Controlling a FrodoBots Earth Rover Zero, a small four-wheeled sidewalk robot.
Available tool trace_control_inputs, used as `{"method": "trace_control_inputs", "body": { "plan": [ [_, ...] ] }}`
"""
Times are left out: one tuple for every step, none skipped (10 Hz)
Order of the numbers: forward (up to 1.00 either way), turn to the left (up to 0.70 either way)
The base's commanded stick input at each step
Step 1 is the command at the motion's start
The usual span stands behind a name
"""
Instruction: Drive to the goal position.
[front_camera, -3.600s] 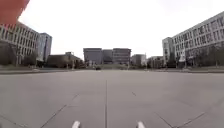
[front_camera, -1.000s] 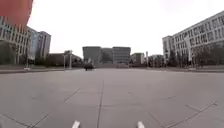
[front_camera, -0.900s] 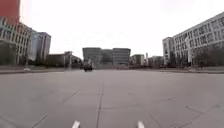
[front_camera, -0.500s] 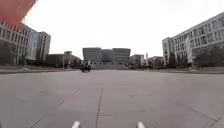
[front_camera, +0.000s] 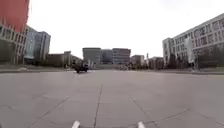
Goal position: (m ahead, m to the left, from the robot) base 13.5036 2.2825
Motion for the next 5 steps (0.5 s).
{"method": "trace_control_inputs", "body": {
  "plan": [
    [0.60, 0.00],
    [0.60, 0.00],
    [0.60, 0.00],
    [0.60, 0.00],
    [0.60, 0.00]
  ]
}}
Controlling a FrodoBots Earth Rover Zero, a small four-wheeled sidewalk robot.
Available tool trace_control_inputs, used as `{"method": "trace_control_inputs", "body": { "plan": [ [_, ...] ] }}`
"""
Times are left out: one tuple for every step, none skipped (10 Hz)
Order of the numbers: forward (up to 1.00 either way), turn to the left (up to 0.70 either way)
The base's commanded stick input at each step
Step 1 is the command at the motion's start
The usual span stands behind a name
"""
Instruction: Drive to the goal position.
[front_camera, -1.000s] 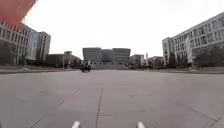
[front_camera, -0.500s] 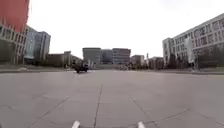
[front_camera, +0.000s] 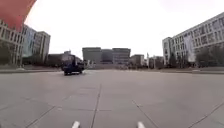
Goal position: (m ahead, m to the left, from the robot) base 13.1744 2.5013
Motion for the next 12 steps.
{"method": "trace_control_inputs", "body": {
  "plan": [
    [0.60, 0.00],
    [0.60, 0.00],
    [0.60, 0.00],
    [0.60, 0.00],
    [0.60, 0.00],
    [0.60, 0.00],
    [0.60, 0.00],
    [0.60, 0.00],
    [0.60, 0.00],
    [0.60, 0.00],
    [0.60, 0.10],
    [0.60, 0.15]
  ]
}}
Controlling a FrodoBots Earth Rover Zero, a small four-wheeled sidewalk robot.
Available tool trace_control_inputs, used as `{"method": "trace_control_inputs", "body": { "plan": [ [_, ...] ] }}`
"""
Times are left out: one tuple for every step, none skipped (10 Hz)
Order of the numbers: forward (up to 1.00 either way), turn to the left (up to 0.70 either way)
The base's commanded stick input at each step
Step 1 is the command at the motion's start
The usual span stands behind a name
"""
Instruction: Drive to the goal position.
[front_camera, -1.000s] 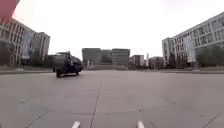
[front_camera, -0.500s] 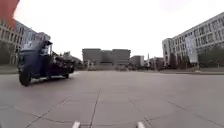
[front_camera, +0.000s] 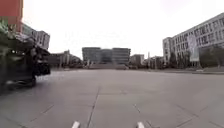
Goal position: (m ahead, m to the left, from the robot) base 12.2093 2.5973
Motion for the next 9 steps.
{"method": "trace_control_inputs", "body": {
  "plan": [
    [0.60, 0.15],
    [0.60, 0.09],
    [0.60, 0.00],
    [0.60, 0.00],
    [0.60, 0.00],
    [0.60, 0.00],
    [0.60, 0.00],
    [0.60, 0.00],
    [0.60, 0.00]
  ]
}}
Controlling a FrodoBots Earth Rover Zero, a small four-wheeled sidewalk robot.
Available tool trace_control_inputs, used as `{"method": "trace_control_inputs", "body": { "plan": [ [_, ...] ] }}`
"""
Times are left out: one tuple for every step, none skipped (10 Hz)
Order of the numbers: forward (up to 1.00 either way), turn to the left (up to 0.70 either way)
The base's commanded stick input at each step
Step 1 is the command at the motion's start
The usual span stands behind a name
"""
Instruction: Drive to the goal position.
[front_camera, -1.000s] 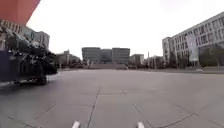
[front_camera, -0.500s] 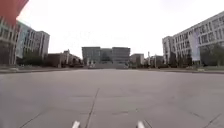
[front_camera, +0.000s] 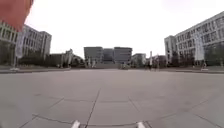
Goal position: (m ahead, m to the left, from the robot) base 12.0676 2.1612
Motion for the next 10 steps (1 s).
{"method": "trace_control_inputs", "body": {
  "plan": [
    [0.60, 0.00],
    [0.60, 0.00],
    [0.60, 0.00],
    [0.60, 0.00],
    [0.60, 0.00],
    [0.60, 0.00],
    [0.60, 0.00],
    [0.60, 0.00],
    [0.60, 0.00],
    [0.60, 0.00]
  ]
}}
